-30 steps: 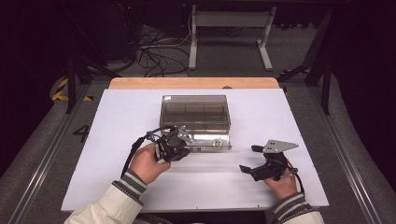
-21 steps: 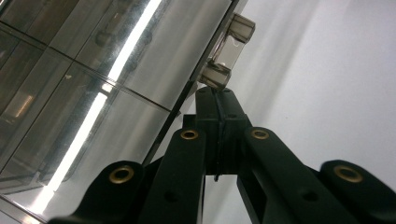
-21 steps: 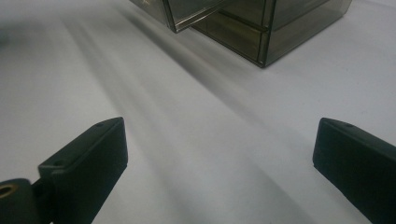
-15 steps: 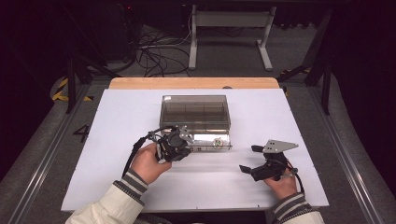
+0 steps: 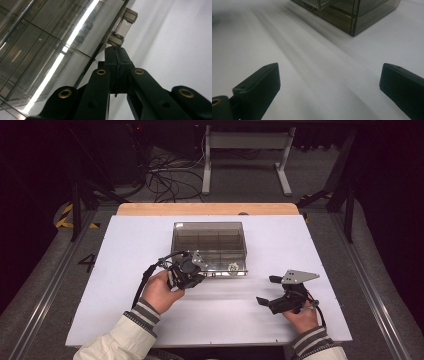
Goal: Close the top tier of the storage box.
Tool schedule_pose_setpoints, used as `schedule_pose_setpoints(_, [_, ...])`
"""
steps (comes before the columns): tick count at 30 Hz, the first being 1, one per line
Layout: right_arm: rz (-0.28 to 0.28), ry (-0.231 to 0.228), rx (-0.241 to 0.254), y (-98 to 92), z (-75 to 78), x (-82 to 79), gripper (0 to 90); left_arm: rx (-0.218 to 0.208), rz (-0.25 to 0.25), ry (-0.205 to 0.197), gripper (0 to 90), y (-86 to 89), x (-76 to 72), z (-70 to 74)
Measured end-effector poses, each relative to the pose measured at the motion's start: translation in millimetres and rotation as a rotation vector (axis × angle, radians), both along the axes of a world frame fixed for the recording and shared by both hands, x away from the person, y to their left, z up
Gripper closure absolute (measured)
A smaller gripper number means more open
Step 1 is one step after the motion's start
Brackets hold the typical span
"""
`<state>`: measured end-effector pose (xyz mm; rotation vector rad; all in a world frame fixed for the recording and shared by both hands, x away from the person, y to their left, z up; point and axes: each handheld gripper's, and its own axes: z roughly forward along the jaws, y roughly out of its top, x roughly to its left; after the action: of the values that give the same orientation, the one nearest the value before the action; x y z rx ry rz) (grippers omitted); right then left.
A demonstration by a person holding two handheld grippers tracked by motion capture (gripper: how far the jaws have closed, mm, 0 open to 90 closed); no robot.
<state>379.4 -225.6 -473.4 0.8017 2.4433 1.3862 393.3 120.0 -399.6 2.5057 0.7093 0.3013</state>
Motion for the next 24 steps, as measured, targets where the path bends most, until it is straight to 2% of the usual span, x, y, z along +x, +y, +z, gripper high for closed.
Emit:
schedule_pose_setpoints(14, [0.003,0.0,-0.003,0.4,-0.3,0.3,4.0,-0.05,0.079,-0.01,89.8,0.8,18.5,-2.9])
schedule_pose_setpoints(24, [0.005,0.001,-0.003,0.4,-0.4,0.5,3.9,-0.075,0.116,-0.027,89.8,-0.8,27.6,-5.1])
